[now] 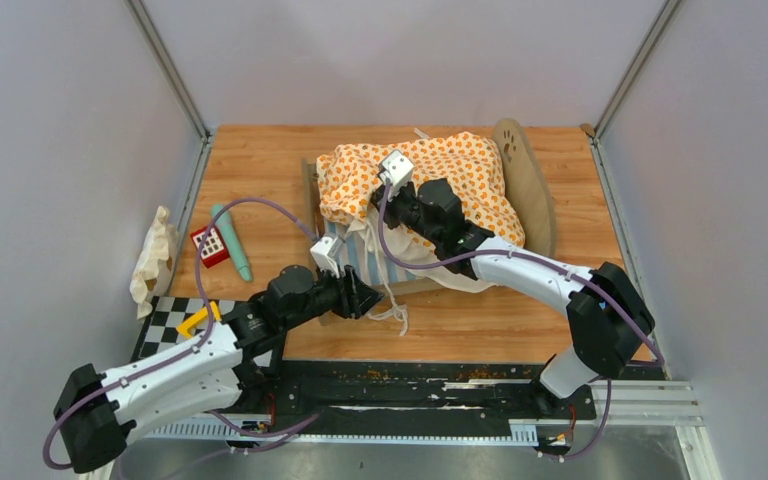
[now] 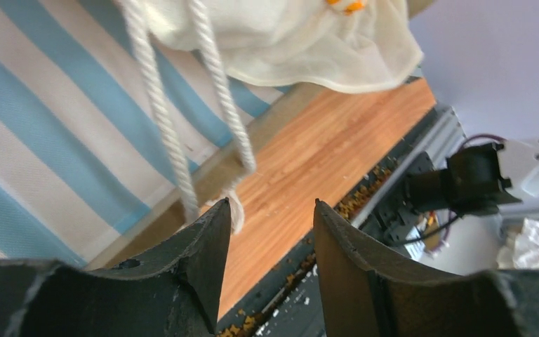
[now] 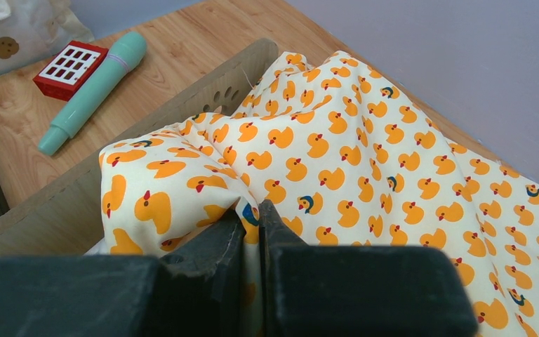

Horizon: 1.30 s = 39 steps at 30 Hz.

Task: Set up the pet bed
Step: Cross the ropes on the bed frame.

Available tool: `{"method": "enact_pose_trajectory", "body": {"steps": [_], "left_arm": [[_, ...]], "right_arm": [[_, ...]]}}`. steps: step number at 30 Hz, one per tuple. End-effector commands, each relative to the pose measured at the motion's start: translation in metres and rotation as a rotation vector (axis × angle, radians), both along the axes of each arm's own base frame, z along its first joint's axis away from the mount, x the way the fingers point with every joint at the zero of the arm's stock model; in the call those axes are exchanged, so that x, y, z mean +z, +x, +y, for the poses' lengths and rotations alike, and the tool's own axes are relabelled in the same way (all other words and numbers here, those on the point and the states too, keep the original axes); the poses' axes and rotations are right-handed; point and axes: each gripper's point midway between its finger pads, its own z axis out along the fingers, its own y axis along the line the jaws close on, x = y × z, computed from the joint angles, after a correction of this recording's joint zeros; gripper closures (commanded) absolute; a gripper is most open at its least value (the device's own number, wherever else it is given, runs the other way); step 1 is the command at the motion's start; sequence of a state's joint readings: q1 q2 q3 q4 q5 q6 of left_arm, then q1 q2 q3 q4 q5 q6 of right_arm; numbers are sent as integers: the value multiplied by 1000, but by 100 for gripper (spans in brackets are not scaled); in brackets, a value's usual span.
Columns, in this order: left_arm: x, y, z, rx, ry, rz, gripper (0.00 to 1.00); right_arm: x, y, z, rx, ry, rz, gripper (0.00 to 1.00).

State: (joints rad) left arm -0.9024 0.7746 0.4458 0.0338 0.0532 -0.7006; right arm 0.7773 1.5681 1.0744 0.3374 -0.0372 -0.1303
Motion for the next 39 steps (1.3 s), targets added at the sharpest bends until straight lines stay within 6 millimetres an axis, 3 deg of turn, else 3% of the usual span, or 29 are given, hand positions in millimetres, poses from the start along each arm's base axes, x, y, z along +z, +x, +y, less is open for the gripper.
{"method": "enact_pose_trajectory", "body": {"steps": [1, 5, 13, 24, 32, 39], "left_arm": [[24, 32, -2, 154, -67, -53, 45], [18, 41, -1, 216, -60, -40, 45], [29, 49, -11, 220, -99, -61, 44], [-10, 48, -30, 199, -20, 3, 41], [-11, 48, -57, 160, -66, -41, 41], [-4, 38, -69, 77, -132, -55, 65]], "right_arm": [[28, 6, 2, -15, 58, -32, 91], [27, 6, 1, -14, 57, -31, 91], [24, 5, 0, -14, 49, -29, 91], [28, 3, 0, -6, 45, -34, 91], [30, 2, -1, -2, 41, -37, 90], [31, 2, -3, -8, 32, -43, 90]]}}
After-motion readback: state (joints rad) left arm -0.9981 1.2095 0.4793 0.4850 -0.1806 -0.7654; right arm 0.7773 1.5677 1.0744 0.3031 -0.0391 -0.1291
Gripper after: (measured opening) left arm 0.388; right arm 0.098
